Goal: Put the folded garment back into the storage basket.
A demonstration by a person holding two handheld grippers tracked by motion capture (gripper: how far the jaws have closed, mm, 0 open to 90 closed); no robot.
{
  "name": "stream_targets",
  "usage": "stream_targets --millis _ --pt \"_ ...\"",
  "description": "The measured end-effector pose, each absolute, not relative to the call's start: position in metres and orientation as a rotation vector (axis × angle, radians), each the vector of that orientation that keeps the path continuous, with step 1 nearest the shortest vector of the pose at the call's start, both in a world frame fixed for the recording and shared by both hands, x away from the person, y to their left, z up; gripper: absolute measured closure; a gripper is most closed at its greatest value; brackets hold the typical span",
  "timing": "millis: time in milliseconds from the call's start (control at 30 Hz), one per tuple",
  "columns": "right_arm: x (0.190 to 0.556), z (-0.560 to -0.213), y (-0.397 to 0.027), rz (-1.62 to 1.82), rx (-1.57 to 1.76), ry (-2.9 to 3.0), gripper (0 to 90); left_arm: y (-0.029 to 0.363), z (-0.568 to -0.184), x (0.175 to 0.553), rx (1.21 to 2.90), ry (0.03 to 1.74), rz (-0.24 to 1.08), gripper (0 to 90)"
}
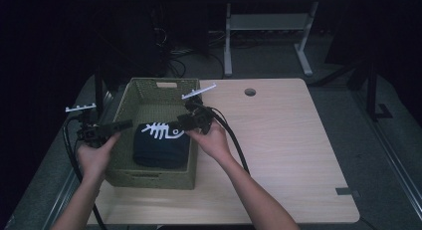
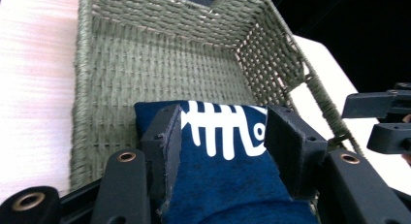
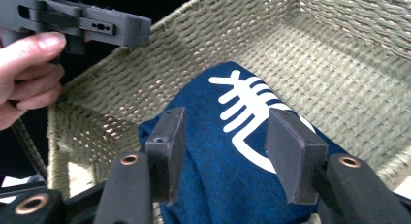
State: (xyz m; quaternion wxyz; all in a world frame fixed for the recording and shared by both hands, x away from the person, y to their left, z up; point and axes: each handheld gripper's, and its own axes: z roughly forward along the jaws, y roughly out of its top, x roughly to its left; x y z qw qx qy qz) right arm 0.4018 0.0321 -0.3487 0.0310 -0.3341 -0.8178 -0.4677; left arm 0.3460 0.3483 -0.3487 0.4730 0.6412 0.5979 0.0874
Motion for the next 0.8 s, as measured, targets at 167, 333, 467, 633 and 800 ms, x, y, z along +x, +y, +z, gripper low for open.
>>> stream_targets --millis 167,333,467,633,800 --pt "0.402 -0.346 0.028 -1.464 -1.008 -2.483 45.0 0.345 -0.345 0.345 1.545 1.442 0.230 45.1" --pt "0.400 -0.341 0.022 -1.500 -0.990 -2.456 39.5 0.341 -0.343 0.342 1.538 1.414 0.209 42.3" --pt "0.397 -0.338 0.017 -1.534 -0.981 -2.426 36.2 0.334 -0.339 0.334 1.550 1.379 0.209 40.6" --pt "0.395 -0.337 0.008 -1.537 -0.972 -2.470 33.2 0.326 -0.335 0.331 1.540 1.344 0.214 38.4" --pt "0.395 -0.334 -0.004 -1.547 -0.977 -2.488 32.8 0.318 -0.333 0.330 1.548 1.321 0.200 36.5"
